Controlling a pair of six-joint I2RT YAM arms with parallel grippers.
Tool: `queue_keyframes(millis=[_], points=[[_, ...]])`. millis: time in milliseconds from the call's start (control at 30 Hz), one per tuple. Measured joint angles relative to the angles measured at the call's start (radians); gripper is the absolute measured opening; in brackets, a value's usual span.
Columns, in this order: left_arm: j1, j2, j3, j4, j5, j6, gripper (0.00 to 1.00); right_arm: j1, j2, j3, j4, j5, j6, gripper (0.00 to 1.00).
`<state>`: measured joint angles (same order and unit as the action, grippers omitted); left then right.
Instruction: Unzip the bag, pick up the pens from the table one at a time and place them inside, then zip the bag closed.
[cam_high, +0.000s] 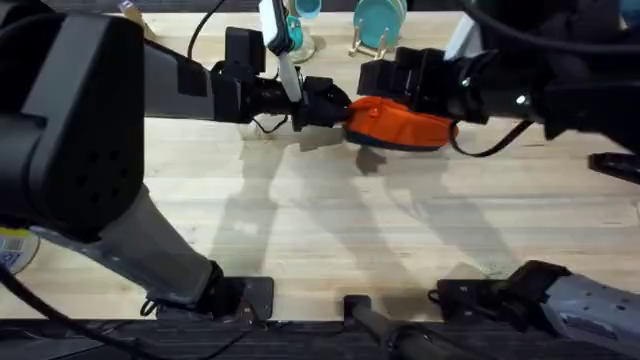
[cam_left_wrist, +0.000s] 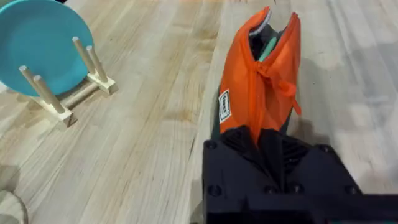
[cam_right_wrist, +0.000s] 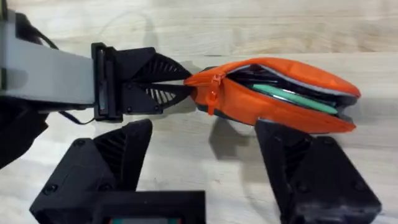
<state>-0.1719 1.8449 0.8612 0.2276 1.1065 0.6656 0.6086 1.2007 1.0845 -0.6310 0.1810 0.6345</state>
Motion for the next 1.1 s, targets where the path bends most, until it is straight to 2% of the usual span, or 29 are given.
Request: queue_keyframes(millis=[167, 300, 600, 1100], points=[[0.0, 0.0, 0.0, 0.0, 0.0, 0.0, 0.04, 0.097, 0.0, 0.0, -0.003, 0.118, 0.078, 0.996], [0.0, 0.0, 0.0, 0.0, 0.0, 0.0, 0.04, 0.136, 0.022, 0.0, -0.012, 0.164, 0.152, 0.997], [0.0, 0.0, 0.0, 0.0, 0.0, 0.0, 0.042, 0.137, 0.141, 0.0, 0.0, 0.167, 0.276, 0.998], [0.001, 0.0, 0.0, -0.002, -0.008, 0.002, 0.041, 0.132, 0.302, 0.0, 0.098, 0.171, 0.324, 0.998]])
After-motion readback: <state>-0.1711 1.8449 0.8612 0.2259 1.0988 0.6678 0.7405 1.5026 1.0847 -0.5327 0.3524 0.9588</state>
